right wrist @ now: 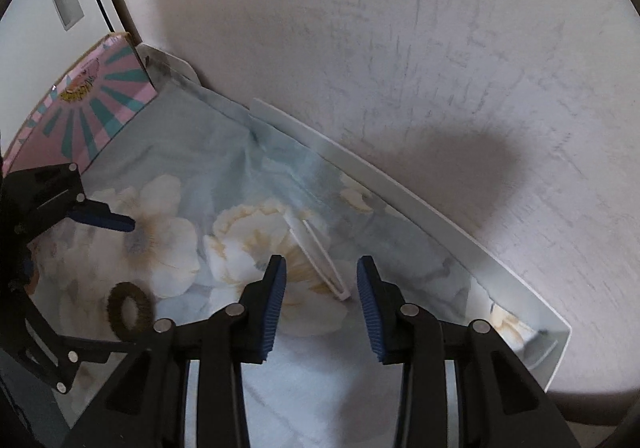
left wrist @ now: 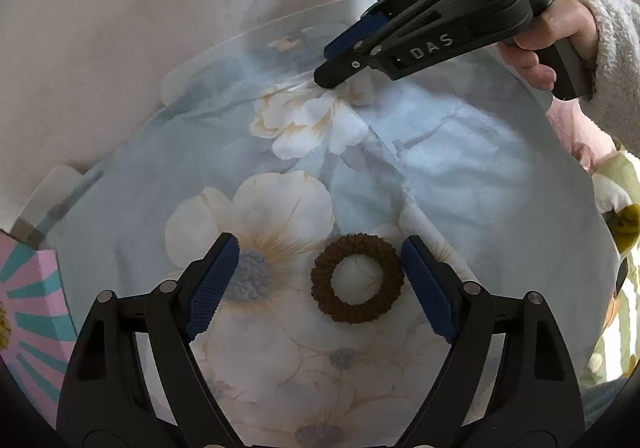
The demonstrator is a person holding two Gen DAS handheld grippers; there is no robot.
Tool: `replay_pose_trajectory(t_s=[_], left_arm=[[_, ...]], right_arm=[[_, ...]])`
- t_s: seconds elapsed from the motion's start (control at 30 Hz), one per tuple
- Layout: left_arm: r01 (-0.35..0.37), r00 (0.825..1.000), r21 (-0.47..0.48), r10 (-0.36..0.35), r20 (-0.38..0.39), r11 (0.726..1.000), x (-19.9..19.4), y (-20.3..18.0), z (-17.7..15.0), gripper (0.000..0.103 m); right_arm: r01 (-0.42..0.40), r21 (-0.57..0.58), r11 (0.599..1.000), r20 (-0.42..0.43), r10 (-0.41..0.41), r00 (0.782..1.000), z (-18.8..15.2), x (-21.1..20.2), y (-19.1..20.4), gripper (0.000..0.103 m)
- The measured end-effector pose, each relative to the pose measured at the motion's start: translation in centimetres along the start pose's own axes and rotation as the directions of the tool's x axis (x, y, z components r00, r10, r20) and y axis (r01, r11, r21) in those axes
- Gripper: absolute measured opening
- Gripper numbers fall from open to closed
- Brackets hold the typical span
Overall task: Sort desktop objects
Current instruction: 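Lower the left tool onto the brown hair tie and close it, then lift the brown hair tie with the left tool and carry it over the box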
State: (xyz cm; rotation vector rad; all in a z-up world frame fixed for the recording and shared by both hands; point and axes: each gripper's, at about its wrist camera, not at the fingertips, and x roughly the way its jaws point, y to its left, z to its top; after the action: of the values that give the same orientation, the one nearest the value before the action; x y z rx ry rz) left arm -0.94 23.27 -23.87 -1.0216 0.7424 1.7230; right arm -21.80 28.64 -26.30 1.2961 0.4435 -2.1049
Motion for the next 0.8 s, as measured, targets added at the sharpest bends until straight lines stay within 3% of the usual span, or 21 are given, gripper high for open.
replay_pose_trajectory(t_s=[0.27,0.33,0.4,0.5,0.8], left_arm=[[0.013,1.000,-0.009,-0.013,0.011,1.000,0.3,0.3,-1.0,0.080],[0.029,0.999,-0.019,-0.028,0.015,0.999,0.1,0.4,-1.2,0.070],[0.032,0.999,-0.015,-0.032,0.022,0.999,-0.3,0.3,-1.2,0.044],[0.034,0.999,-0.017,-0.034,0.019,0.999,-0.6,0.3,-1.3,0.023],[0.069,0.996,-0.115,-0.061,0.071,0.991,-3.4,2.0,-1.0,0.018]], right_arm=[[0.037,-0.087,0.996,-0.002,-0.037,0.999,-0.2,1.1,1.3,0.015],[0.023,-0.093,0.995,-0.004,-0.024,1.000,-0.2,1.2,1.4,0.013],[0.019,-0.089,0.996,-0.002,-0.020,1.000,-0.2,1.1,1.5,0.012],[-0.002,-0.060,0.998,0.022,0.004,1.000,-0.4,0.4,1.6,0.011],[-0.065,0.070,0.995,0.100,0.058,0.993,-1.1,-2.2,1.5,0.011]])
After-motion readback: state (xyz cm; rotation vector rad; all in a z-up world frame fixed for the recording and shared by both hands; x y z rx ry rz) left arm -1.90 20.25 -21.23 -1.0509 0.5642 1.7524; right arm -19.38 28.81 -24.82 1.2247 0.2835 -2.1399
